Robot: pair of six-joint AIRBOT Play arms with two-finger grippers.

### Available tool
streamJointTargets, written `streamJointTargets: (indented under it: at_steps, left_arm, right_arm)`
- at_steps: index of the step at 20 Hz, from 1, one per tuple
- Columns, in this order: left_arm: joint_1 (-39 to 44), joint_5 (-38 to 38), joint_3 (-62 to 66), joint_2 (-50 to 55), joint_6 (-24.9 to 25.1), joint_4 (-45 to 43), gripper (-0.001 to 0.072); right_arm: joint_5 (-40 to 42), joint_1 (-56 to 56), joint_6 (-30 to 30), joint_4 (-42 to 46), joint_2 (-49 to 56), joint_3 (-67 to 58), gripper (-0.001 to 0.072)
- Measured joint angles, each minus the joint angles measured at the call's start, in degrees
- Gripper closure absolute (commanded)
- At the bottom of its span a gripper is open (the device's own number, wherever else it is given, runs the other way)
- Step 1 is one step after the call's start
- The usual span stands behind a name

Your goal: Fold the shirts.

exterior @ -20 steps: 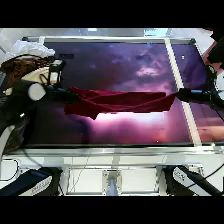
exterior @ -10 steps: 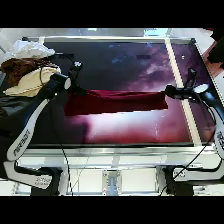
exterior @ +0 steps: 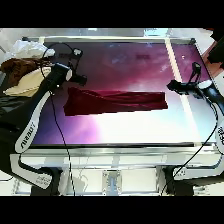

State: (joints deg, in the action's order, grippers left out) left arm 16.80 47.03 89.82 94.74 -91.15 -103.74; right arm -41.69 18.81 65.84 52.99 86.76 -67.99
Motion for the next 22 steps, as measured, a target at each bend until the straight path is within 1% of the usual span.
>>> streamJointTargets:
  at_steps: [2,3,4,6,8,14,16,17,18,19,20,21,22]
  left_arm:
    - [0.0,-1.1,2.6,0.1,-0.4,1.6,0.0012]
    - [0.0,-2.1,3.5,0.1,-0.6,2.6,0.0012]
    - [0.0,-3.0,4.2,0.1,-0.7,3.8,0.0012]
    - [0.0,-4.7,5.1,0.1,-0.4,6.5,0.0013]
    - [0.3,-5.6,5.6,0.1,1.1,9.0,0.0012]
    - [2.9,-6.5,6.0,0.1,5.7,13.3,0.0013]
    - [4.1,-6.5,6.1,0.2,6.3,14.7,0.0013]
    - [4.7,-6.6,6.1,0.3,7.0,15.4,0.0014]
    - [5.4,-6.7,6.1,0.6,7.5,16.0,0.0050]
    - [6.1,-6.7,6.1,1.0,8.0,16.6,0.0265]
    - [6.7,-6.8,6.1,1.5,8.6,16.9,0.0561]
    - [7.3,-6.7,6.1,2.2,8.9,17.3,0.0692]
    - [7.8,-6.7,6.1,2.9,9.2,17.7,0.0696]
  right_arm:
    - [-4.4,2.7,0.2,0.3,1.1,-0.6,0.0172]
    - [-6.4,3.8,0.2,0.2,1.9,-0.8,0.0090]
    - [-8.3,4.7,0.2,-0.2,3.0,-0.9,0.0045]
    - [-12.0,6.0,-0.6,-1.4,5.3,-1.1,0.0038]
    - [-14.3,6.6,-1.7,-2.9,7.8,-1.2,0.0038]
    - [-17.7,6.1,-7.1,-12.9,13.3,-1.3,0.0047]
    - [-18.3,4.7,-8.0,-14.6,14.2,-1.3,0.0118]
    - [-18.4,3.8,-8.3,-15.0,14.5,-1.3,0.0207]
    - [-18.5,3.0,-8.5,-15.0,14.7,-1.3,0.0362]
    - [-18.6,2.1,-8.6,-14.7,15.0,-1.3,0.0570]
    - [-18.9,1.4,-9.0,-14.9,15.1,-1.2,0.0674]
    - [-19.3,0.9,-9.8,-16.2,15.1,-1.3,0.0678]
    - [-20.3,0.5,-10.9,-17.6,15.1,-1.4,0.0678]
